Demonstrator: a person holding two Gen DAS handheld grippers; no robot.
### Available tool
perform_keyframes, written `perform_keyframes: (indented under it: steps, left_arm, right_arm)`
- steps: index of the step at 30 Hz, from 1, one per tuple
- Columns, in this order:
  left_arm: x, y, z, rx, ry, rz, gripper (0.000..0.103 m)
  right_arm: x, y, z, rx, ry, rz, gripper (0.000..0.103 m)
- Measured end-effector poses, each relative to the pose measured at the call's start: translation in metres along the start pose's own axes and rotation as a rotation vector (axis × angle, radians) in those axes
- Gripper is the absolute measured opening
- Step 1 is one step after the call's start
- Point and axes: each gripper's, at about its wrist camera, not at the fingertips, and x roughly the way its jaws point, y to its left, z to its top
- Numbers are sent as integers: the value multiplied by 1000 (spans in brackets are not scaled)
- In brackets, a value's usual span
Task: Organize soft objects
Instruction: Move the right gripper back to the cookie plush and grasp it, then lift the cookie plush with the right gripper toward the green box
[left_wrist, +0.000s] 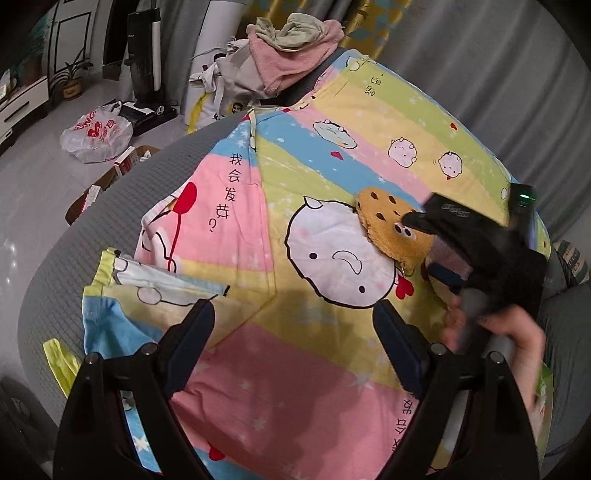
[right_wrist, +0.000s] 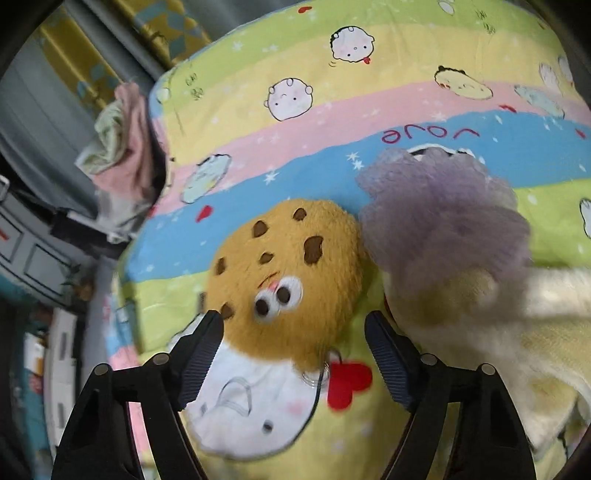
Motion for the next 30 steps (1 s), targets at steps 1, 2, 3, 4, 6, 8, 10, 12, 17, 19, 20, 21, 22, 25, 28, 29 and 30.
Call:
perform_keyframes:
  steps: [1, 2, 3, 4, 6, 8, 10, 12, 17, 19, 20, 21, 22, 25, 28, 29, 30]
  left_arm:
    - [0, 0, 1, -2, 1, 0, 87]
    - [1, 0, 1, -2, 3, -1, 87]
    - [1, 0, 1, -2, 7, -5, 87]
    - [2, 0, 2, -2, 10, -9, 87]
    - [1, -2, 2, 5, 12, -20, 87]
    - [1, -3, 2, 10, 12, -25, 87]
    - [0, -4, 2, 10, 10, -25, 87]
    - [0, -5, 2, 11, 10, -25, 87]
    - [-1, -9, -1, 25, 13, -28, 87]
    - [-2, -11, -3, 28, 14, -38, 87]
    - [-2, -12, -3, 29, 17, -43, 87]
    - [-2, -14, -4, 34, 22, -47, 87]
    - [-1, -16, -6, 38, 28, -52, 87]
    - [2, -26, -14, 56, 61, -86, 87]
    - [5, -42, -25, 95, 115, -158, 87]
    - [7, -49, -29, 115, 139, -183, 87]
    - [10, -55, -34, 132, 161, -196, 87]
  right_arm:
    - [8, 1, 0, -6, 12, -8, 63]
    - [15, 1, 1, -8, 28, -18, 54]
    - [18, 0, 2, -12, 31, -30, 52]
    - [19, -1, 1, -15, 21, -35, 44]
    - [10, -2, 0, -35, -17, -24, 31]
    - [-11, 2, -3, -100, -53, 0, 21]
    - [-30, 4, -5, -122, -63, 27, 17]
    - [-50, 2, -10, -128, -69, 63, 17]
    - [-110, -22, -42, -133, -54, 186, 17]
    - [-125, -33, -57, -137, -57, 197, 17]
    - [-131, -40, -66, -137, -55, 189, 17]
    - [-138, -49, -75, -136, -46, 186, 17]
    - [-147, -64, -86, -108, -32, 189, 17]
    - [-158, -89, -102, -75, 10, 190, 17]
    - [-165, -115, -117, -61, 38, 146, 17]
    - [-167, -124, -120, -42, 44, 136, 17]
    - [-167, -133, -121, -24, 66, 126, 17]
